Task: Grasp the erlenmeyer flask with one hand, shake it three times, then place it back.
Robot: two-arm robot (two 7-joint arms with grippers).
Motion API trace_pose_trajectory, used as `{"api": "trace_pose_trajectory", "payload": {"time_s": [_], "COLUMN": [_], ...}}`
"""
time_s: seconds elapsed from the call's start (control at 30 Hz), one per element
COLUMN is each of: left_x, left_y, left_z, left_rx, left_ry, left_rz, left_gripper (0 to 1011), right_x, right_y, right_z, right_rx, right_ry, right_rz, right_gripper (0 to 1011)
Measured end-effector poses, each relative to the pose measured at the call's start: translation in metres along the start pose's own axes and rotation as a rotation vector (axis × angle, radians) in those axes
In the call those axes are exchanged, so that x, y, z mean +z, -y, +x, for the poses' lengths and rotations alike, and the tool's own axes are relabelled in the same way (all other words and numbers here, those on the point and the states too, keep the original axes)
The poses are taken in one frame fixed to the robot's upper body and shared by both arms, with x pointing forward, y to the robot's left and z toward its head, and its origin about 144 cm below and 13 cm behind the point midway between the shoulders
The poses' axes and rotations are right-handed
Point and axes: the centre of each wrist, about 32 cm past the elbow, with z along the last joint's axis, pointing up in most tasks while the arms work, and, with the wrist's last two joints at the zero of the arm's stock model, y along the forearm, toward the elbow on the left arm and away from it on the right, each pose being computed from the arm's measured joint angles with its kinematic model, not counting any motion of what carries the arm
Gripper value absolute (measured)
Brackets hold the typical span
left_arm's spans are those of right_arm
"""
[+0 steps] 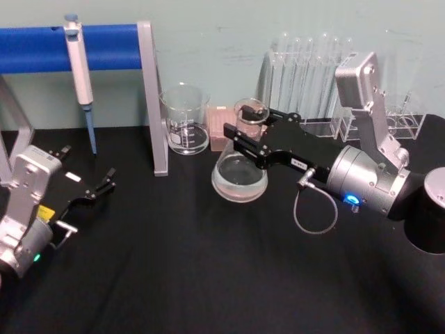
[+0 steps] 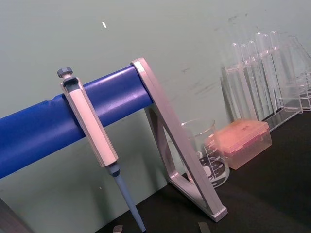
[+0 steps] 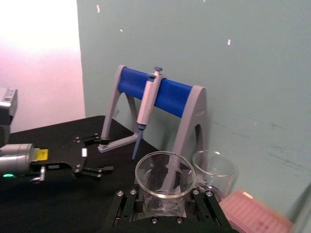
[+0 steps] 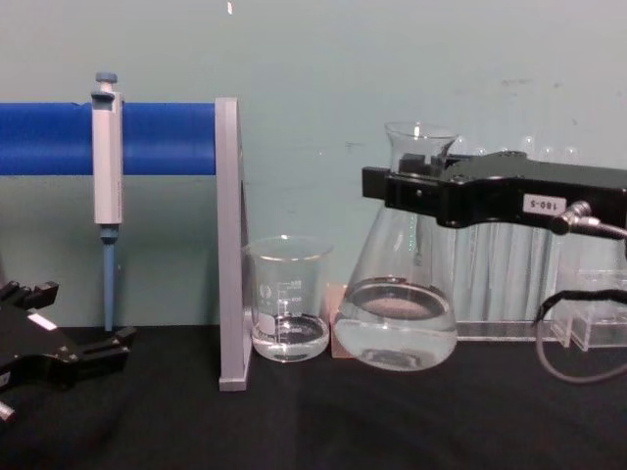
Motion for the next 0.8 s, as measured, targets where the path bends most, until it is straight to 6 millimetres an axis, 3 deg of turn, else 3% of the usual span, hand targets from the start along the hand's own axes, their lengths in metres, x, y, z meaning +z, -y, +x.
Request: {"api": "trace_pose_trajectory", "payload": {"time_s": [0.8], "left_x": [0.000], "left_y": [0.000], "left_z": [0.000], "left_rx": [0.000], "left_ry": [0.000], "left_rz": [0.000], "left_gripper": [1001], "right_x": [-0.002], "right_y": [-0.003], "right_z": [-0.025], "right_rx": [0.216], "right_ry": [-0.021], "right_rz": [0.001], "right_gripper": [456]}}
